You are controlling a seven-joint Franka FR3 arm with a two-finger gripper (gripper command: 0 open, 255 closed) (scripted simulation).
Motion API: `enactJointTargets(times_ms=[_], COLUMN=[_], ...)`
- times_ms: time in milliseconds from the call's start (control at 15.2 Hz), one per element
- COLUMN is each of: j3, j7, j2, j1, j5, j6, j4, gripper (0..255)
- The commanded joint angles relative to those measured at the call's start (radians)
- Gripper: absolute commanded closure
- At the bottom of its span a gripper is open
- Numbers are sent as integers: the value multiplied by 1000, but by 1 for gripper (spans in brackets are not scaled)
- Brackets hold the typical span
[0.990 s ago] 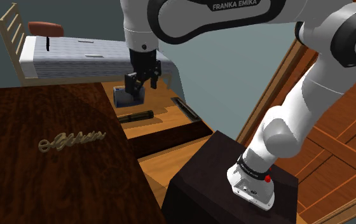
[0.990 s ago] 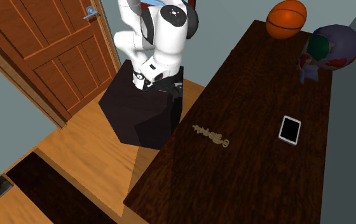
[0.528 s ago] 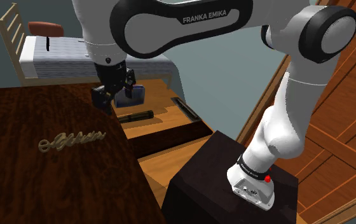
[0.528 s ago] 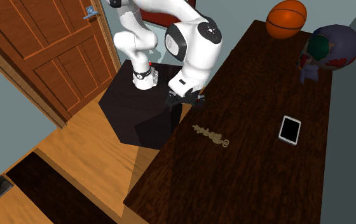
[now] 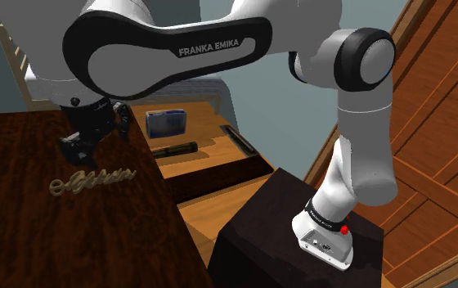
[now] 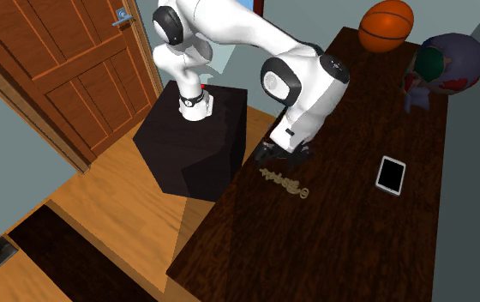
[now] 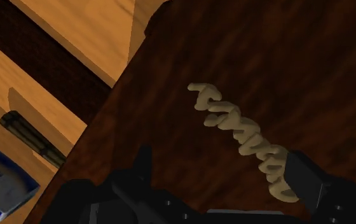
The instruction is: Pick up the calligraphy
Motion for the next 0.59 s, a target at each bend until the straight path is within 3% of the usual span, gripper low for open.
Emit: enactJointTargets(times_ms=[0, 198, 528], j3=[-9, -31, -35], j7=[7, -2, 12], j2=[89, 238, 248], j1=[56, 157, 153], j5=[-43, -100, -104], j6=[-35, -104, -58], j4=[114, 331, 290], gripper=[0, 0, 0])
